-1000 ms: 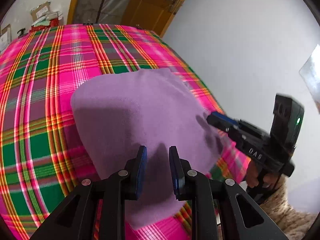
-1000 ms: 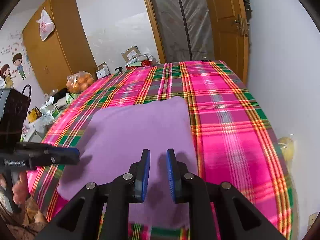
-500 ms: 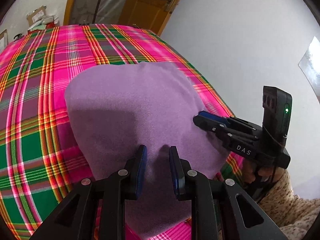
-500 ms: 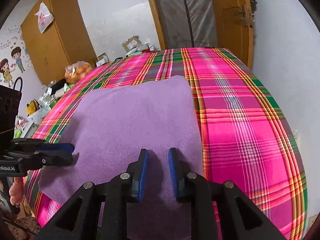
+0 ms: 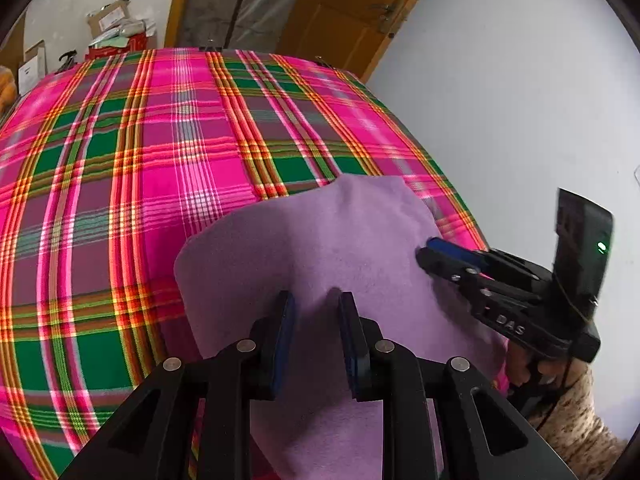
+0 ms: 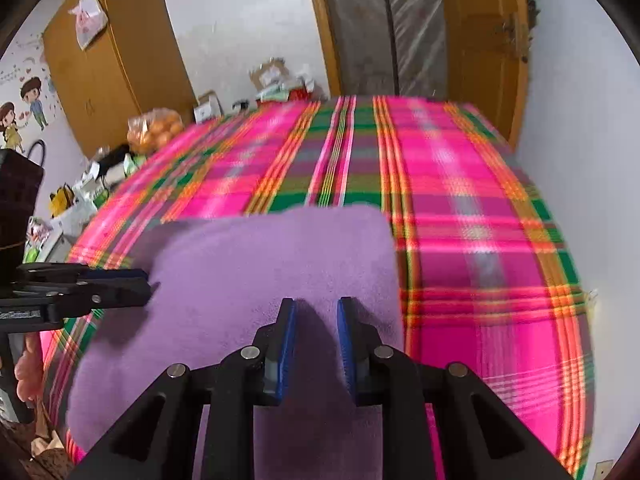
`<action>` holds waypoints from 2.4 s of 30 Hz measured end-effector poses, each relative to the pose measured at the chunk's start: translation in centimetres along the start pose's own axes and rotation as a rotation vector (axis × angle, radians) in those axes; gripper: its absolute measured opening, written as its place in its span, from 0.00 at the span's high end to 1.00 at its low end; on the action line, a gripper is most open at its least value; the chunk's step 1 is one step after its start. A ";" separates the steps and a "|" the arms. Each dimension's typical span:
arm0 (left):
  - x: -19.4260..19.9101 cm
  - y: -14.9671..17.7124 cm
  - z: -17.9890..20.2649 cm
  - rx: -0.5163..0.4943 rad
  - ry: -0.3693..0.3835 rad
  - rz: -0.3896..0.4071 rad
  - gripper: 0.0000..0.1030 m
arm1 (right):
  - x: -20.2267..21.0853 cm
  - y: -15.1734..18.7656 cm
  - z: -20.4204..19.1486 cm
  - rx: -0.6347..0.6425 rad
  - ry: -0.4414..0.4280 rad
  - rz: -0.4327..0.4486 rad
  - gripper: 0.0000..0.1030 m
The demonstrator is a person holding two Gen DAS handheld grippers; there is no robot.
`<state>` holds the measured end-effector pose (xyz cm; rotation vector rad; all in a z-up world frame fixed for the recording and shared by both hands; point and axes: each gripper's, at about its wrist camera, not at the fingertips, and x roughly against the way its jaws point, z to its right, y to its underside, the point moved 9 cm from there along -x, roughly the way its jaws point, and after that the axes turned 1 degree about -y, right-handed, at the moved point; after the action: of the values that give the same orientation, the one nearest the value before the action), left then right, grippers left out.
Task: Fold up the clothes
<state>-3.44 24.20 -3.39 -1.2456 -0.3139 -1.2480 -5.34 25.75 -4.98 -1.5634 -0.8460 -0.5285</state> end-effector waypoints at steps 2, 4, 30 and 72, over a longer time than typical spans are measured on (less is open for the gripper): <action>-0.4 0.2 -0.3 0.016 0.017 0.015 0.77 | -0.3 0.2 0.0 0.016 0.003 0.002 0.79; -0.3 0.4 -0.3 0.028 0.027 0.027 0.77 | -0.4 0.4 -0.2 0.042 0.018 0.006 0.79; 3.2 5.4 1.6 -0.001 -0.261 0.172 0.68 | 6.1 6.5 -2.4 0.019 0.143 0.061 0.57; 5.5 13.1 2.1 0.085 -0.281 0.095 0.67 | 7.0 13.1 -5.3 -0.020 0.141 -0.044 0.48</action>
<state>10.37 20.63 -5.38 -1.3481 -0.5002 -0.9690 9.77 21.97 -7.22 -1.5099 -0.7710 -0.6725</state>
